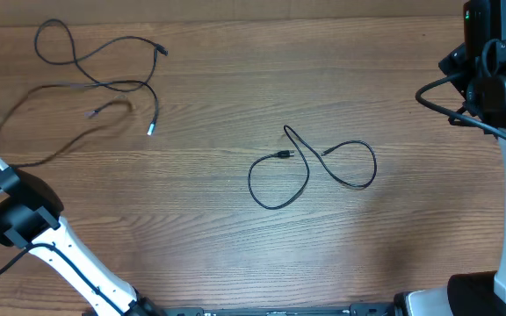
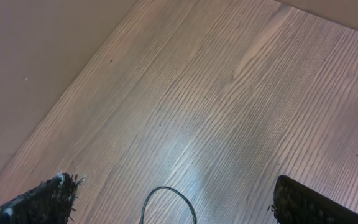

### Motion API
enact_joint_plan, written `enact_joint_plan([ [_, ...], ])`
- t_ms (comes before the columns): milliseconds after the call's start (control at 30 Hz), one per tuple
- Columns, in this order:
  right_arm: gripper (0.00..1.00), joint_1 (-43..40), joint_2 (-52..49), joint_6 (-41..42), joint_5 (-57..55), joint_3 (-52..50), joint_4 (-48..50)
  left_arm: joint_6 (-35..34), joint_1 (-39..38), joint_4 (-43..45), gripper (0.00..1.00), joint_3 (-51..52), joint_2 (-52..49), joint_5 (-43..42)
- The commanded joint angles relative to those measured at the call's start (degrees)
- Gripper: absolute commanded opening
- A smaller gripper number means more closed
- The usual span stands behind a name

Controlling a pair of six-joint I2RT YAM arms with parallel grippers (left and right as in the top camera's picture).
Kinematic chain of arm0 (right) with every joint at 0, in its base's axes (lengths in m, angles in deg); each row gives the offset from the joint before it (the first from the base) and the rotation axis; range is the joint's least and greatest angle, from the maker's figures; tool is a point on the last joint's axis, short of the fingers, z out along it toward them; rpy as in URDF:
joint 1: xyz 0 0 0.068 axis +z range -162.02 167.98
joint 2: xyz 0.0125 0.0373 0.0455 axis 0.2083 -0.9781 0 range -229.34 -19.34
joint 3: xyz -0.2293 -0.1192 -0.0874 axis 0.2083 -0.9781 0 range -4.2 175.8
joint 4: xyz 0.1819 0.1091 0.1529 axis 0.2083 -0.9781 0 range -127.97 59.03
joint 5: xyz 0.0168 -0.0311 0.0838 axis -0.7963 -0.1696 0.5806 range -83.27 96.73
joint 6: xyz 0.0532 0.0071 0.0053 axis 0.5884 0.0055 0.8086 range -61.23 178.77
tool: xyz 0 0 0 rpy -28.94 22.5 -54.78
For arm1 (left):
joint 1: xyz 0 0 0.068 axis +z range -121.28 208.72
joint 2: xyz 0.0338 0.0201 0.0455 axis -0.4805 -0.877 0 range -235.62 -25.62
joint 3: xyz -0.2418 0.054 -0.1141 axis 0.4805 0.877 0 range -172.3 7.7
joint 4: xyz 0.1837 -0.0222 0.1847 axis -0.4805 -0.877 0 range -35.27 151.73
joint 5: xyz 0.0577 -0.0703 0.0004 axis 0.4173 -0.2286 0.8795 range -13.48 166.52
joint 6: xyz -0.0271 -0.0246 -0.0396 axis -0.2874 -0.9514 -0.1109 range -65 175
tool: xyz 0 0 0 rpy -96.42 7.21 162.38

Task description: Untangle cables

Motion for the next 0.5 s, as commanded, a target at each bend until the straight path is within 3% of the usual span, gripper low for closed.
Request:
enact_joint_plan([
  [0, 1.00, 0.00, 0.09, -0.15, -0.92, -0.28, 0.22, 12.28, -0.66, 1.27, 0.87, -0.04, -2.67, -11.37],
  [133, 1.00, 0.00, 0.09, -0.15, -0.92, -0.28, 0.22, 15.91, -2.36, 2.01, 0.80, -0.04, -2.84, -15.32],
  [300, 1.00, 0.00, 0.09, -0.17, -0.92, -0.28, 0.22, 24.24, -5.99, 4.17, 0.70, -0.04, -3.04, -28.85],
  [467, 1.00, 0.00, 0.09, -0.15, -0.92, -0.28, 0.22, 21.35, -11.82, 3.34, 0.71, 0.09, -4.00, -27.85],
])
